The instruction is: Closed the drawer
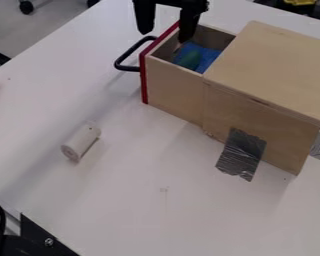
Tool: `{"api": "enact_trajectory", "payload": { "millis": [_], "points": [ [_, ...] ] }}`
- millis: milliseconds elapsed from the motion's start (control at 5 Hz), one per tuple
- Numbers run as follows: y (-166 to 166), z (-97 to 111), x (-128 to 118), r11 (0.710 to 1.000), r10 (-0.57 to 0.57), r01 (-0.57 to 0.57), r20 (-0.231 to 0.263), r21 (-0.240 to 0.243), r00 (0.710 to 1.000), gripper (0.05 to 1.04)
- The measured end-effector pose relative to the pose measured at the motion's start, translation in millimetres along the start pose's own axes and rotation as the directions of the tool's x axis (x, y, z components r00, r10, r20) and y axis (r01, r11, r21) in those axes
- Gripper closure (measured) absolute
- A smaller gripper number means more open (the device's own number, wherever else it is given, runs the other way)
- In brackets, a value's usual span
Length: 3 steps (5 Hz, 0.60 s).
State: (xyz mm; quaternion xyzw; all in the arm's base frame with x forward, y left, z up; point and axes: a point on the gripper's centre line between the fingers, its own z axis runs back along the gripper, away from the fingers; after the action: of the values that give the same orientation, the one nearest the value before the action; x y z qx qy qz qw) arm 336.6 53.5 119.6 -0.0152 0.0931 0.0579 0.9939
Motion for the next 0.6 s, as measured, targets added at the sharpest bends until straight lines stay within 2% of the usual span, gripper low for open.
{"api": "enact_trajectory", "payload": {
  "millis": [200, 400, 600],
  "points": [
    [0, -14, 1, 1.0, 0.002, -0.002, -0.043, -0.003, 0.999, 0.087],
    [8, -14, 2, 0.998, 0.045, -0.047, -0.05, -0.045, 0.998, 0.087],
    [36, -9, 6, 0.992, 0.111, -0.111, -0.016, -0.052, 0.994, 0.087]
  ]
}}
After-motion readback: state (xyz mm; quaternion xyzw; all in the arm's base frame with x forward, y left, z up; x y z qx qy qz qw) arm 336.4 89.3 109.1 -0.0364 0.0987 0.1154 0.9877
